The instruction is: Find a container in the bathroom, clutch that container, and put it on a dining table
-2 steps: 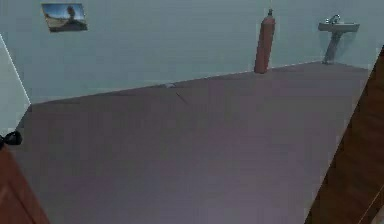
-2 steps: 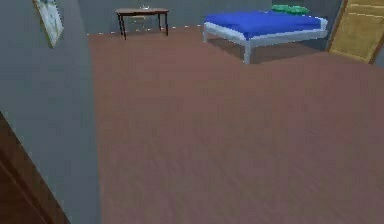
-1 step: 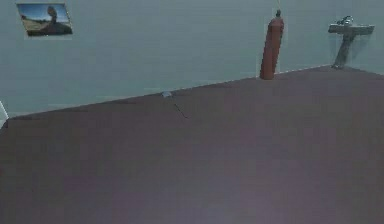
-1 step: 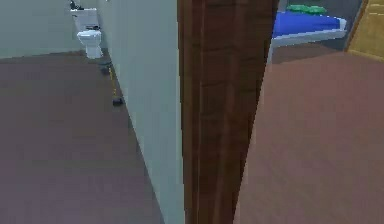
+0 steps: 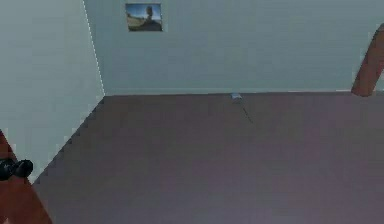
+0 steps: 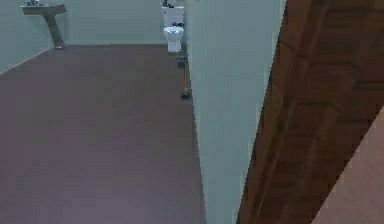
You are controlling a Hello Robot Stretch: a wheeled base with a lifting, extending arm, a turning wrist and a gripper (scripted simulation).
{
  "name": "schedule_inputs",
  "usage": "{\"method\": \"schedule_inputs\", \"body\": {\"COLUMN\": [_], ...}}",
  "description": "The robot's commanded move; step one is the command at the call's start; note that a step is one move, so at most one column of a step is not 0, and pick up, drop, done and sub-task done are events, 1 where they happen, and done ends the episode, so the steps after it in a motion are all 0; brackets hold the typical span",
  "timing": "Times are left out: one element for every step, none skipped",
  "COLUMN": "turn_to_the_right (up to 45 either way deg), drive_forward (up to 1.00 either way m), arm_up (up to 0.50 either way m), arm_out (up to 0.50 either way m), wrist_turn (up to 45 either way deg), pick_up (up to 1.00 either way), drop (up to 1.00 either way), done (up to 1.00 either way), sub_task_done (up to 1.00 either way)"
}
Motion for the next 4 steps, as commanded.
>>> {"method": "schedule_inputs", "body": {"turn_to_the_right": [0.0, 45.0, 33.0, 0.0], "drive_forward": [0.15, 0.0, 0.0, 1.0], "arm_up": [0.0, 0.0, 0.0, 0.0], "arm_out": [0.0, 0.0, 0.0, 0.0], "wrist_turn": [0.0, 0.0, 0.0, 0.0], "pick_up": [0.0, 0.0, 0.0, 0.0], "drop": [0.0, 0.0, 0.0, 0.0], "done": [0.0, 0.0, 0.0, 0.0], "sub_task_done": [0.0, 0.0, 0.0, 0.0]}}
